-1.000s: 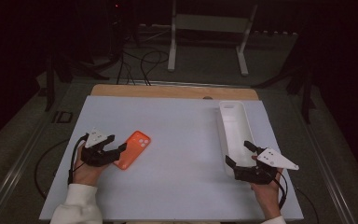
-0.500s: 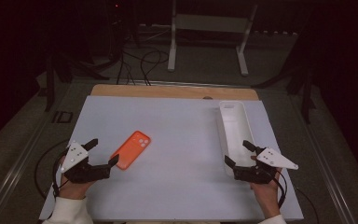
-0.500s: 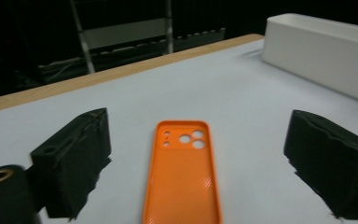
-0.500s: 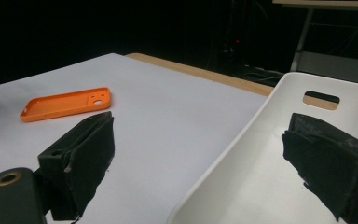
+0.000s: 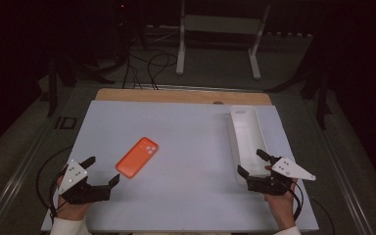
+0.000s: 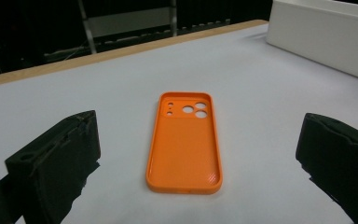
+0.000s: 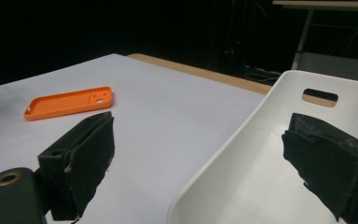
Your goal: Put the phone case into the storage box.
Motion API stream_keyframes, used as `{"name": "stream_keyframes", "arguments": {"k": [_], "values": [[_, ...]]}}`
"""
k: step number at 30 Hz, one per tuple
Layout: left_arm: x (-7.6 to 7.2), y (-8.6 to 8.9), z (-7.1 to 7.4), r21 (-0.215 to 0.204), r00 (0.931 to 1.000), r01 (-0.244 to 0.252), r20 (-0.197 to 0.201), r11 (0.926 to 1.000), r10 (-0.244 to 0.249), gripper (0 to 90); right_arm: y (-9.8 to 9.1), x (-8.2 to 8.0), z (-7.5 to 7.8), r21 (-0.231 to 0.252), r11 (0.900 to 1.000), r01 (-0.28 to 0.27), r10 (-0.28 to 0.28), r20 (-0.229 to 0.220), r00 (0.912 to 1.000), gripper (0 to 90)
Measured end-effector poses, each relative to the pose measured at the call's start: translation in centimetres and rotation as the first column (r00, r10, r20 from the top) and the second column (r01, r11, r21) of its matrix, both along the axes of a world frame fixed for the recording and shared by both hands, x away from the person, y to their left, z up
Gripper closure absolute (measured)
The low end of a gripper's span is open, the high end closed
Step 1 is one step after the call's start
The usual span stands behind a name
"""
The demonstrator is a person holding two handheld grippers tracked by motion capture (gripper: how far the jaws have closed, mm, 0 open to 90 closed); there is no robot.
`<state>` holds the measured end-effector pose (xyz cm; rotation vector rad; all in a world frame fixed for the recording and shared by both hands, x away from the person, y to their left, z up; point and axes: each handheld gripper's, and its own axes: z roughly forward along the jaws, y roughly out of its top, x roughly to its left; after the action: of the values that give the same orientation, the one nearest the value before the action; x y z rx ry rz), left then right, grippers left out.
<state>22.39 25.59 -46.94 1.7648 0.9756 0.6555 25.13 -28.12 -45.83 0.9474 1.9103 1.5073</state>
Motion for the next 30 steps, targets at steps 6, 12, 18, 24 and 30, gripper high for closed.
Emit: {"name": "stream_keyframes", "arguments": {"k": [6, 12, 18, 24, 30], "values": [[-0.12, 0.44, -0.32, -0.001, 0.9998, -0.016, -0.007, 0.9999, 0.016, 0.2, -0.36, -0.28, -0.05, 0.006, 1.0000, 0.007, -0.007, 0.005, 1.0000, 8.6], [-0.15, 0.52, -0.26, -0.002, 0.9998, -0.021, 0.002, 0.9998, 0.021, 0.2, -0.50, -0.28, -0.22, 0.006, 0.9999, 0.012, -0.012, 0.002, 0.9999, 8.5], [-0.03, 0.66, -0.27, 0.001, 0.9991, -0.043, 0.000, 0.9991, 0.043, 0.2, -0.56, -0.34, -0.37, -0.001, 0.9999, 0.015, -0.015, 0.002, 0.9999, 8.5], [0.05, 0.68, 0.00, 0.016, 0.9988, -0.046, -0.015, 0.9988, 0.046, 0.2, -0.42, -0.46, -0.43, -0.004, 0.9999, 0.011, -0.011, 0.002, 0.9999, 8.5], [0.27, 0.64, 0.18, 0.022, 0.9979, -0.047, -0.044, 0.9986, 0.048, 0.3, -0.48, -0.53, -0.32, -0.001, 0.9999, 0.017, -0.017, 0.003, 0.9998, 8.6]]}}
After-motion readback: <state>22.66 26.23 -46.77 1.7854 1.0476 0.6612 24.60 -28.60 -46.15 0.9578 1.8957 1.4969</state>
